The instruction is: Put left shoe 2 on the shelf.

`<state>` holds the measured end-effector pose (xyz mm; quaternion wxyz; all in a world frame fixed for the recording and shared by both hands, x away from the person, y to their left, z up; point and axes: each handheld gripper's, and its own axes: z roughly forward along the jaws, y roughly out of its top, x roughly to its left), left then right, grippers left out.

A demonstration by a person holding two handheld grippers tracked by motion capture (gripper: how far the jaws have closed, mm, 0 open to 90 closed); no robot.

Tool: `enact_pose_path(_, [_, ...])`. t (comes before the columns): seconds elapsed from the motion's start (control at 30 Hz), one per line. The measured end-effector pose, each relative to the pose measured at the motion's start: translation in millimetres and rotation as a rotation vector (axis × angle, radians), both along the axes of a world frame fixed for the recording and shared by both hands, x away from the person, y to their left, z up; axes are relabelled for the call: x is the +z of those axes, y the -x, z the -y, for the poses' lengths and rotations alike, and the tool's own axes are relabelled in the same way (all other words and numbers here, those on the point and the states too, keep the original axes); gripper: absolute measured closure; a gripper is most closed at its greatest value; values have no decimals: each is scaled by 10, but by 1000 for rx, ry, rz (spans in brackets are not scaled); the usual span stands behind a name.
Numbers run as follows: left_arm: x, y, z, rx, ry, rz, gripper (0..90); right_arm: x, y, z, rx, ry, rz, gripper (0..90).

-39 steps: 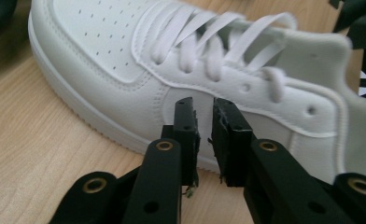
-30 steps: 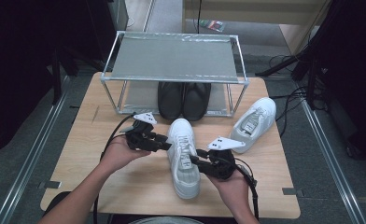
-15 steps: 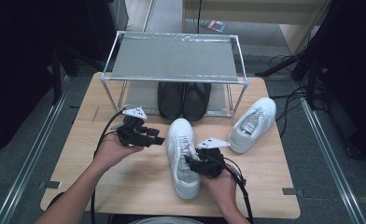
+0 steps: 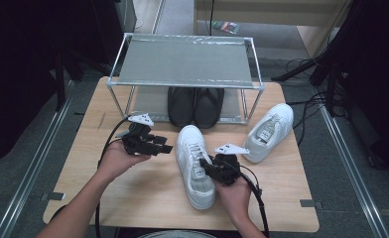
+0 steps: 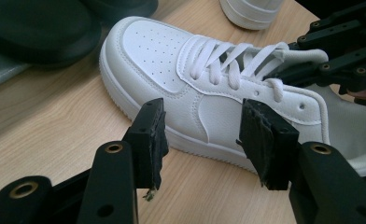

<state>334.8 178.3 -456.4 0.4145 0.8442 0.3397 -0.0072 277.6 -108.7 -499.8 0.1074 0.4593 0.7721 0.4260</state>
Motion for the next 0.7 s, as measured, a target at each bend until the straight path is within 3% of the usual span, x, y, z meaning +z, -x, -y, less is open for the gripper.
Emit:
enact_pose_path(0.13, [-1,2,-16,8,-5,-1,509,11,-18,17,-16,5,8,794])
enact_pose_path(0.3, [3,-14,-52,22,1,-6,500,18,-47,64,-40,-28,1,827])
enact_pose_path(0.4, [-8,-22,-65,27,-1,-14,484,41,-81,112,-34,-62,-32,831])
enact_pose_path(0.57, [-12,-26,-103,36,-7,-11,473,125,-98,159,0,-61,-17,834])
enact_pose_path(0.7, [-18,-24,-172,44,4,-24,458,175,-163,222,59,-71,-38,837])
